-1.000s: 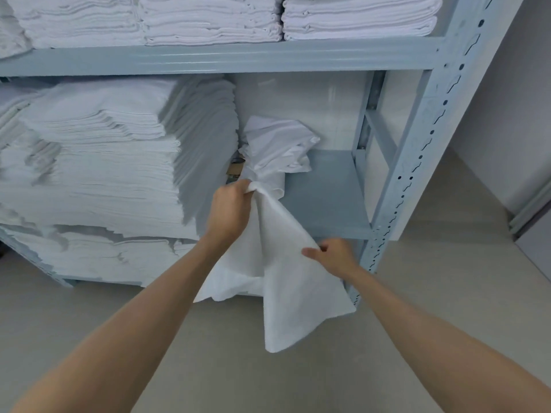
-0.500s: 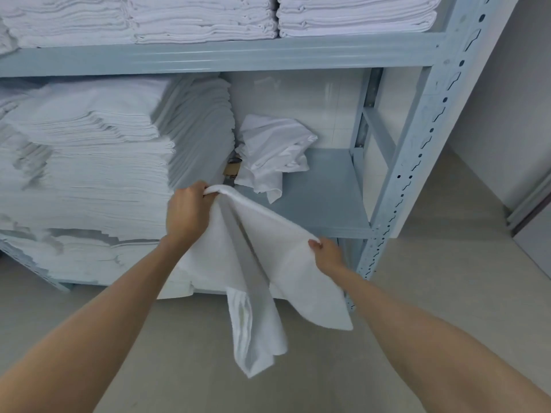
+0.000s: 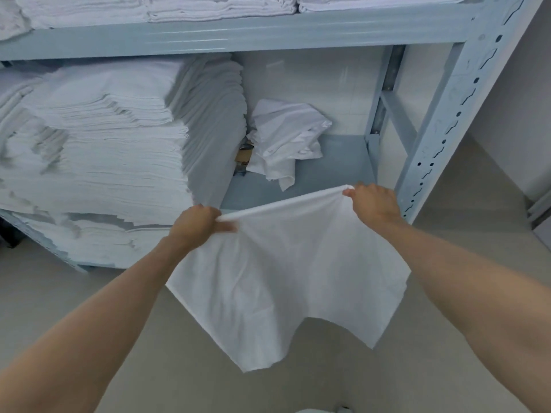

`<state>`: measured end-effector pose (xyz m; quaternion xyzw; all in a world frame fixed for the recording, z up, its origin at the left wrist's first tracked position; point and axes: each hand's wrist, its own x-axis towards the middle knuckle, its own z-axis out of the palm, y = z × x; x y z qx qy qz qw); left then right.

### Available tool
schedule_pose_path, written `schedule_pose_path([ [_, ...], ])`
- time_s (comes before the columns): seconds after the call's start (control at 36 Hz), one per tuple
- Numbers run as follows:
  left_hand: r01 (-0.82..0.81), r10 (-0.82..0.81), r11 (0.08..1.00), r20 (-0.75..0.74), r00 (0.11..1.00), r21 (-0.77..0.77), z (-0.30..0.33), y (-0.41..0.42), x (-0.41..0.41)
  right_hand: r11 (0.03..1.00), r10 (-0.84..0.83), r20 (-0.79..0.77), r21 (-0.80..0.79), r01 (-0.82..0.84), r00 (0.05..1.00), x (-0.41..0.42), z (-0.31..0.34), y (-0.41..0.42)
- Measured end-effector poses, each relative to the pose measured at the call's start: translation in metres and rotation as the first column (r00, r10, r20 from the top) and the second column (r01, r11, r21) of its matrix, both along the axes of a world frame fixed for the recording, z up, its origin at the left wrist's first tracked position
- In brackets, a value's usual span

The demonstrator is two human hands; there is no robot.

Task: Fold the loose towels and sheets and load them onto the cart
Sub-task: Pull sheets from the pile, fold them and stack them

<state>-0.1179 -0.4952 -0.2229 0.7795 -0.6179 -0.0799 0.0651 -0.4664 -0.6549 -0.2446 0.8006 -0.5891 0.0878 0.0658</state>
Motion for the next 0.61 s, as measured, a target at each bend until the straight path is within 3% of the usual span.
schedule_pose_path([
  [0.11,0.079,-0.089,0.989,0.078,0.993,0.125,-0.006,0.002,0.008,0.992,0.125,-0.094,-0.022,-0.127,0.988,-0.006,0.003,0.004],
  [0.19,0.039,-0.055,0.989,0.106,0.993,0.146,-0.015,0.005,0.018,0.983,0.18,-0.176,-0.008,-0.184,0.968,-0.008,0.004,0.006],
  [0.39,-0.027,0.029,0.999,0.043,0.999,-0.042,-0.037,0.009,0.028,0.955,0.241,-0.392,-0.069,-0.29,0.888,-0.028,0.016,0.012],
  [0.53,-0.048,0.075,0.961,0.088,0.993,-0.273,-0.039,0.014,0.027,0.918,0.259,-0.286,-0.224,-0.327,0.922,-0.039,0.016,0.01],
  [0.61,-0.108,0.118,0.952,0.017,0.993,-0.285,-0.033,0.009,0.024,0.963,0.163,-0.272,-0.163,-0.213,0.948,-0.04,0.016,0.004],
])
